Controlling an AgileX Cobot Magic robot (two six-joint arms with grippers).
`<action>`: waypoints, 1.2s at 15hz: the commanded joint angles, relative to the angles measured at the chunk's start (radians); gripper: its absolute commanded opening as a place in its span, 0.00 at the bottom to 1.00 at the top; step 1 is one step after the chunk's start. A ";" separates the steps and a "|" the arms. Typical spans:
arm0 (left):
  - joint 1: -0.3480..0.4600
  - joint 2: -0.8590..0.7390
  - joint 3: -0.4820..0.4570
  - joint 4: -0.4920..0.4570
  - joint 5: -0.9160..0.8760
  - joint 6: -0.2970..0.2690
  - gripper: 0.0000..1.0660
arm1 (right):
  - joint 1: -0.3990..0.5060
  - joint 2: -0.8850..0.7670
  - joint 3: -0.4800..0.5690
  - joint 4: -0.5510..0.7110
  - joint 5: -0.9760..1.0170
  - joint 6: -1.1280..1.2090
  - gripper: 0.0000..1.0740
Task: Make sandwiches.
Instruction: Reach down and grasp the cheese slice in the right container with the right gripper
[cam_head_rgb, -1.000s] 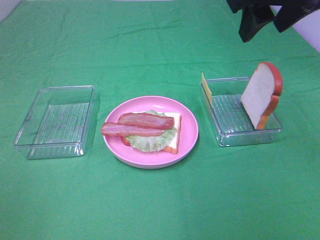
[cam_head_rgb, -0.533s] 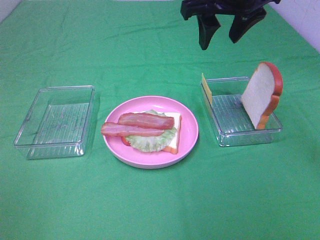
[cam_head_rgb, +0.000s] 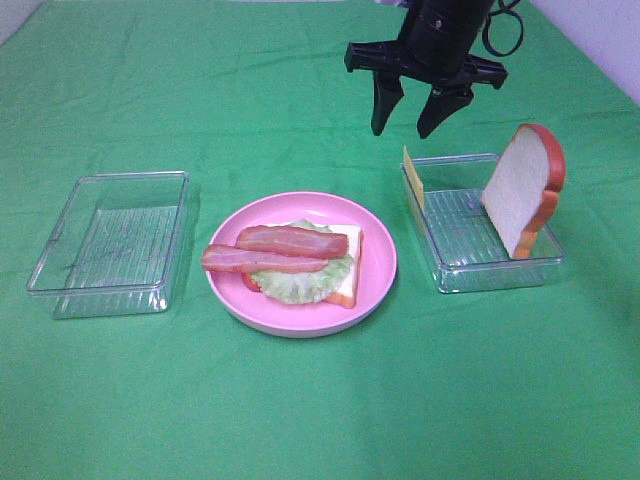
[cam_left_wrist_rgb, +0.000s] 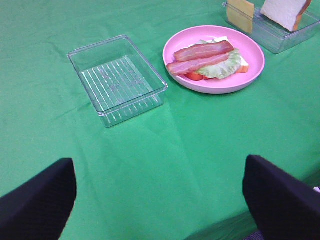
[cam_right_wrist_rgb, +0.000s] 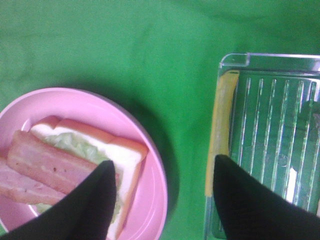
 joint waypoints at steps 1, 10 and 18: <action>-0.001 -0.023 0.001 0.002 -0.011 -0.004 0.81 | -0.016 0.032 -0.006 0.015 0.077 -0.019 0.50; -0.001 -0.023 0.001 0.002 -0.011 -0.004 0.81 | -0.016 0.130 -0.006 -0.081 0.064 -0.019 0.42; -0.001 -0.023 0.001 0.002 -0.011 -0.004 0.81 | -0.016 0.132 -0.006 -0.090 0.066 -0.019 0.18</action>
